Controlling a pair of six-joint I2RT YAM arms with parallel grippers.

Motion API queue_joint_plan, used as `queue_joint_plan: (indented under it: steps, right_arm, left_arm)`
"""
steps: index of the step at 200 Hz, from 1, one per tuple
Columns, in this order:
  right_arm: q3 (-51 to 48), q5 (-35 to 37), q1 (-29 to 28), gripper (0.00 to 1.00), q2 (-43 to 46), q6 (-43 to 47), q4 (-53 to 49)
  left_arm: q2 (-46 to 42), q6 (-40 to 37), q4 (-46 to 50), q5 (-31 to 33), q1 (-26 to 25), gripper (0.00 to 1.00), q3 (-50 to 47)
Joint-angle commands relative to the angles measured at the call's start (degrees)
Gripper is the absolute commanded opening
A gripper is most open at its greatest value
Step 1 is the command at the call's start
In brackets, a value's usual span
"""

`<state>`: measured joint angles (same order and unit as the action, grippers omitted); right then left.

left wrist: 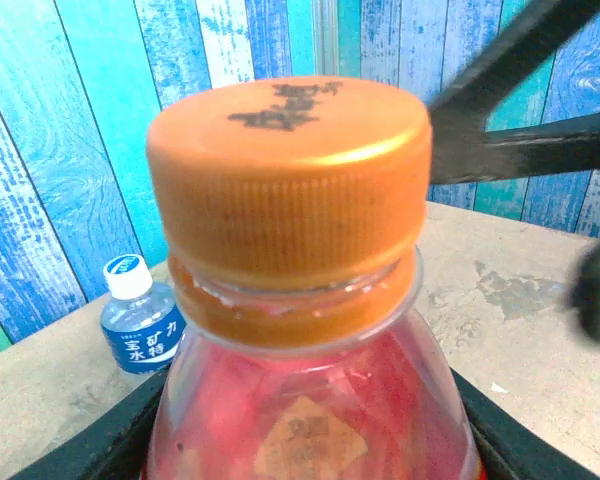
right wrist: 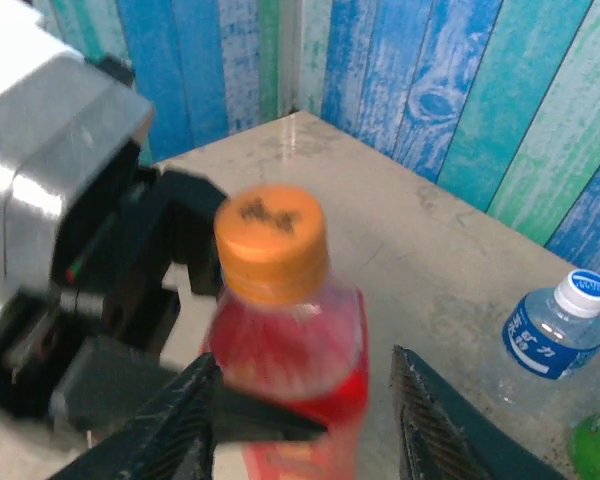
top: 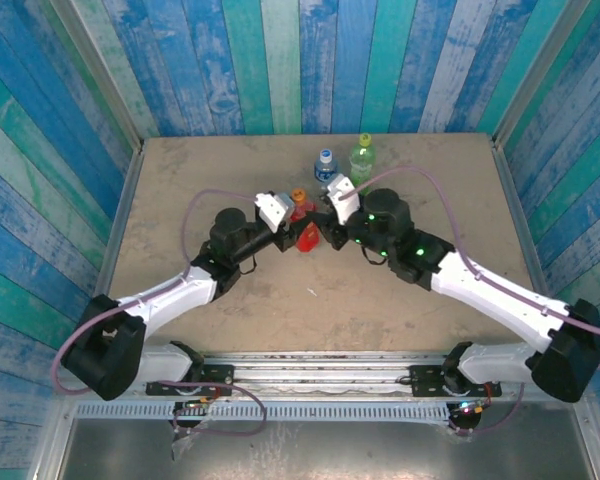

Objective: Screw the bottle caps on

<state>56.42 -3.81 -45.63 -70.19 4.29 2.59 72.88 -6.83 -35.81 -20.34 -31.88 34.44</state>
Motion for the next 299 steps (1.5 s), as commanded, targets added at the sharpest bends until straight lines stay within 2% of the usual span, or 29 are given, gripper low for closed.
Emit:
queue_joint_plan:
  steps: [1, 30, 57, 73, 87, 159, 203, 228, 246, 259, 281, 299]
  right_arm:
    - [-1.6, -14.4, 2.3, 0.53, 5.1, 6.9, 0.4]
    - [-1.1, -25.6, 5.6, 0.52, 8.3, 9.1, -3.5]
    - [3.2, -33.7, 6.1, 0.51, 7.4, 12.8, -11.1]
    - [5.9, -35.6, 6.1, 0.51, 5.6, 12.7, -14.0]
    - [7.9, -37.8, 6.1, 0.50, 4.0, 12.9, -15.9]
    - [12.8, -47.1, 5.9, 0.48, -1.9, 18.6, -22.7]
    - [14.1, -47.1, 5.9, 0.36, -3.6, 19.8, -25.1]
    - [14.7, -47.2, 5.8, 0.35, -4.6, 20.6, -26.9]
    - [14.9, -47.2, 5.9, 0.30, -4.8, 20.7, -27.4]
    - [14.8, -46.9, 5.8, 0.22, -4.9, 20.8, -27.1]
    - [13.7, -43.7, 5.6, 0.16, -4.4, 19.4, -24.7]
    - [10.7, -33.8, 4.8, 0.16, -3.6, 14.7, -18.5]
  left_arm:
    - [-4.4, -4.1, 2.7, -10.0, 0.2, 0.58, 0.3]
    - [-7.8, -12.3, 10.7, -23.9, 0.2, 0.59, 0.2]
    - [-8.5, -14.6, 12.0, -31.0, 0.2, 0.59, 0.5]
    - [-8.2, -15.7, 13.9, -35.8, 0.2, 0.58, 1.7]
    - [-8.0, -16.0, 14.8, -37.3, 0.2, 0.57, 2.1]
    - [-7.7, -16.5, 15.5, -38.3, 0.2, 0.58, 2.3]
    - [-7.5, -16.5, 15.8, -38.4, 0.2, 0.58, 2.5]
    - [-7.4, -16.5, 15.9, -38.4, 0.2, 0.58, 2.6]
    - [-7.3, -16.2, 15.9, -38.0, 0.2, 0.58, 2.6]
    - [-7.2, -15.9, 15.8, -37.6, 0.2, 0.58, 2.7]
    - [-7.0, -11.9, 11.5, -32.4, 0.2, 0.57, 2.2]
    - [-6.1, -5.1, 2.8, -23.3, 0.2, 0.57, 0.8]
